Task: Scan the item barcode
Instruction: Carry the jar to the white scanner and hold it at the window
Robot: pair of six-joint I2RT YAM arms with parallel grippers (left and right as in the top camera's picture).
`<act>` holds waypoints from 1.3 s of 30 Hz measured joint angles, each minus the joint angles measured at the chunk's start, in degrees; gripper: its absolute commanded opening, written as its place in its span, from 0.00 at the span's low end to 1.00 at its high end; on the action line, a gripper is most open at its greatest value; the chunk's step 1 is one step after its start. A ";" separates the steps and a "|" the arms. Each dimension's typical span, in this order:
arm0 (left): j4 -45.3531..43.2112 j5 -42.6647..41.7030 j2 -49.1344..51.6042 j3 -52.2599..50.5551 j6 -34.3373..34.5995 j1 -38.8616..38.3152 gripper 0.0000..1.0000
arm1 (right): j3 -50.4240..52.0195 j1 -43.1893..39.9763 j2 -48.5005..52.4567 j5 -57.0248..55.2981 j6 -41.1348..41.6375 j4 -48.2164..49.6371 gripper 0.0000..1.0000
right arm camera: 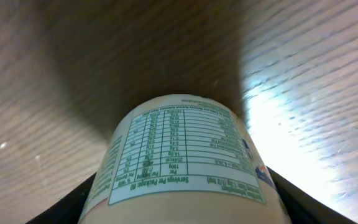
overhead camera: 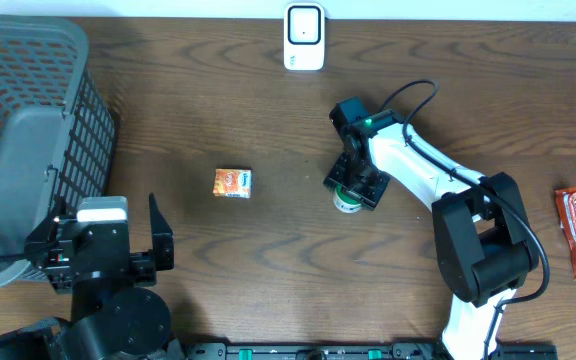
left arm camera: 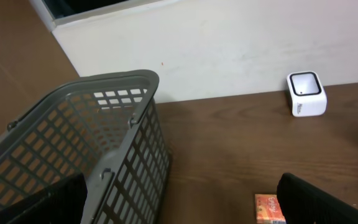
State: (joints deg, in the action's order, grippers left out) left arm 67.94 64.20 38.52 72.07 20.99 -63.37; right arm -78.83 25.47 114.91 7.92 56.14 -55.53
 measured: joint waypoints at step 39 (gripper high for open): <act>0.02 0.02 0.00 0.00 0.02 0.00 0.98 | -20.85 -6.34 0.02 23.71 -35.78 4.02 0.48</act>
State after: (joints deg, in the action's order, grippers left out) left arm 67.96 64.23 38.52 72.07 21.02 -63.37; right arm -99.68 19.14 114.93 31.64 20.36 -51.51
